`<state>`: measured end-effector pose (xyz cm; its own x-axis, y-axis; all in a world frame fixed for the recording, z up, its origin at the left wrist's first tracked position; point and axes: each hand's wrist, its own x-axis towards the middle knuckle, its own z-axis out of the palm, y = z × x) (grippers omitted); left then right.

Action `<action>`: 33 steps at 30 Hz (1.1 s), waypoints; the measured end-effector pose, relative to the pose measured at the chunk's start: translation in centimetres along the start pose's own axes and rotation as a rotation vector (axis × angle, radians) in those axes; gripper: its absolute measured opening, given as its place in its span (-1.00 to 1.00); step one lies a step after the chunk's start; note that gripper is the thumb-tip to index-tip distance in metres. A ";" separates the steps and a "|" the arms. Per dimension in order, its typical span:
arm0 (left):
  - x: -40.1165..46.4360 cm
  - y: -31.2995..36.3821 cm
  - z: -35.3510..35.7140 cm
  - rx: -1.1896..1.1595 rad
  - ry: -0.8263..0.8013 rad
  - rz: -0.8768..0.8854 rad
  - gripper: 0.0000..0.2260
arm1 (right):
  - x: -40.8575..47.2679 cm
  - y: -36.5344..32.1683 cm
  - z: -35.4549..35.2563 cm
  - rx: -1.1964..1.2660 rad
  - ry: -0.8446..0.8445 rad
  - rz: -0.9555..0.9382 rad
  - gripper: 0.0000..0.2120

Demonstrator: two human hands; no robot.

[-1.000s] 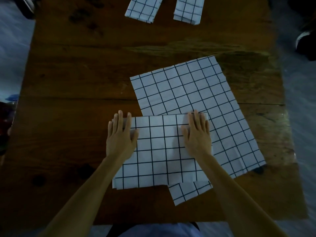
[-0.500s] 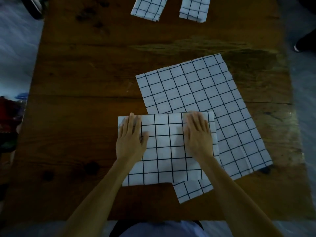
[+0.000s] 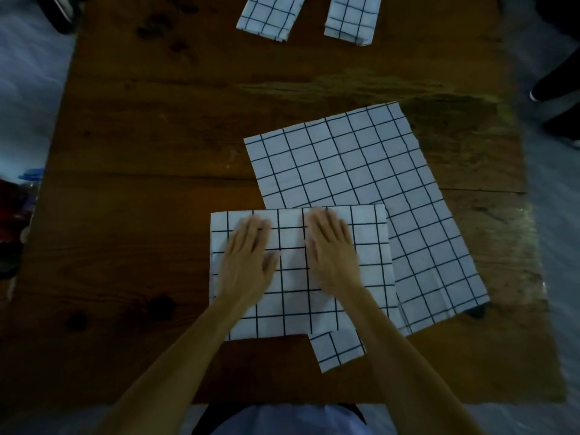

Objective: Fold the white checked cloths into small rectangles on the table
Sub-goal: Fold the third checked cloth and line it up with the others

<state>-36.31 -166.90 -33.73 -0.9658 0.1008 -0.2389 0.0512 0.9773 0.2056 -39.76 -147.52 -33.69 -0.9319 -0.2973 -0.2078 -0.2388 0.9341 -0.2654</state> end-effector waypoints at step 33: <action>6.9 5.8 -4.4 -0.126 0.148 0.023 -0.97 | 3.9 0.5 -3.9 0.193 0.150 -0.040 -0.76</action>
<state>-43.83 -161.41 -29.98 -0.9920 0.0854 -0.0929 0.0504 0.9431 0.3287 -44.61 -147.48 -30.93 -0.9563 -0.2871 -0.0549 -0.2332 0.8626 -0.4490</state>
